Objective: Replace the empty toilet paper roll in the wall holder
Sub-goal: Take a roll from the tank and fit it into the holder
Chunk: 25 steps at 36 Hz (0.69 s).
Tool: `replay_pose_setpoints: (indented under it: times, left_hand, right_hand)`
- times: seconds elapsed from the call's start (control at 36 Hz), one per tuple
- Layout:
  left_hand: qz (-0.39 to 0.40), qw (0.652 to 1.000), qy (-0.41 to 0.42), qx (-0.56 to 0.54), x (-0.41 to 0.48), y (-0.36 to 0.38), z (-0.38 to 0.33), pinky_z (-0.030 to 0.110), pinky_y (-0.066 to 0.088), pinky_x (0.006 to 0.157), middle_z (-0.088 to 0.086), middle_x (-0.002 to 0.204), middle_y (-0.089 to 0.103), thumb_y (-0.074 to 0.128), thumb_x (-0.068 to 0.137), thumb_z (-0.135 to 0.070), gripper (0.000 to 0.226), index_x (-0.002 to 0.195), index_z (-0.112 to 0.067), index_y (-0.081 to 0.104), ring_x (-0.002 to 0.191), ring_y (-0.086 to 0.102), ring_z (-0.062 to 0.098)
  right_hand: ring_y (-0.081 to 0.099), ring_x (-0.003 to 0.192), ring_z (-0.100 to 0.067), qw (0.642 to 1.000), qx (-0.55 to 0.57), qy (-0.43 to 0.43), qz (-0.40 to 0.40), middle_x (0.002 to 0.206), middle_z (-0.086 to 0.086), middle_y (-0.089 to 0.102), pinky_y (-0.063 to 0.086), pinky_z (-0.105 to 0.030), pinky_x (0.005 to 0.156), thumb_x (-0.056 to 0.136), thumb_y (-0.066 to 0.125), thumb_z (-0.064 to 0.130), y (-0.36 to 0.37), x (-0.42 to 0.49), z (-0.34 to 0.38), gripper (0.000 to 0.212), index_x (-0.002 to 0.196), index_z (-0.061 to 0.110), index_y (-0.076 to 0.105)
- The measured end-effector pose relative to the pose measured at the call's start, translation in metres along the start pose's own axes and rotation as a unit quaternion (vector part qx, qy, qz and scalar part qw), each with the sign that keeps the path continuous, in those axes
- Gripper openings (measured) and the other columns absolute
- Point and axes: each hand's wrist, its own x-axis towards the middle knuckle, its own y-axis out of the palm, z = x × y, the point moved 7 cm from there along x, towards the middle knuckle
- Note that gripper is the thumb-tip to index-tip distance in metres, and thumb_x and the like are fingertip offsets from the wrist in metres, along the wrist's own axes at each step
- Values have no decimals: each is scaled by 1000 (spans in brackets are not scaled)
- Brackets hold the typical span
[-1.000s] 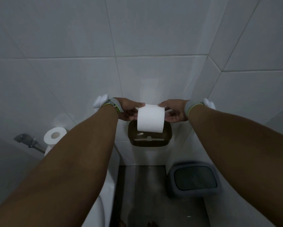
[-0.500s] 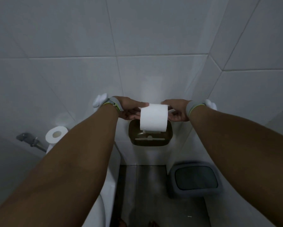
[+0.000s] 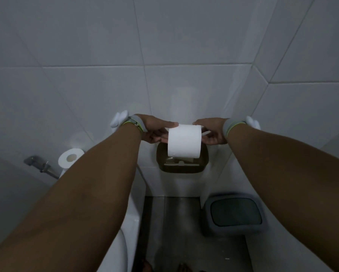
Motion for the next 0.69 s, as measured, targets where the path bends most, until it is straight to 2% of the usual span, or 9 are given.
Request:
replay_pose_setpoints:
  times: [0.28,0.39,0.56,0.69]
  left_hand:
    - [0,1000,-3,6,-9,1,-2,15,34,54,-1,69,70,68,80,-52,51,104,-7,64,55,64,6]
    - [0,1000,-8,8,-6,2,0,15,34,55,-1,74,70,68,80,-52,50,104,-8,64,60,67,6]
    - [-2,1000,-9,2,2,1,1,16,33,55,-1,68,71,68,81,-51,50,105,-8,62,55,67,6]
    - [5,1000,-15,-3,10,2,5,14,36,48,-1,68,71,68,81,-51,47,100,-9,63,58,67,6]
  right_hand:
    - [53,60,-12,1000,-15,-10,-8,76,-9,53,53,-17,45,88,63,33,0,-10,1,29,84,5,54]
    - [54,61,-12,1000,-7,-2,-3,77,-9,55,53,-17,46,88,64,32,0,-7,-2,29,86,5,54]
    - [54,62,-13,1000,-5,1,-7,77,-10,56,53,-17,46,88,65,32,-2,2,-2,29,85,5,55]
    - [54,63,-13,1000,-6,7,-4,79,-9,56,53,-18,48,88,65,32,-3,11,-4,29,86,5,55]
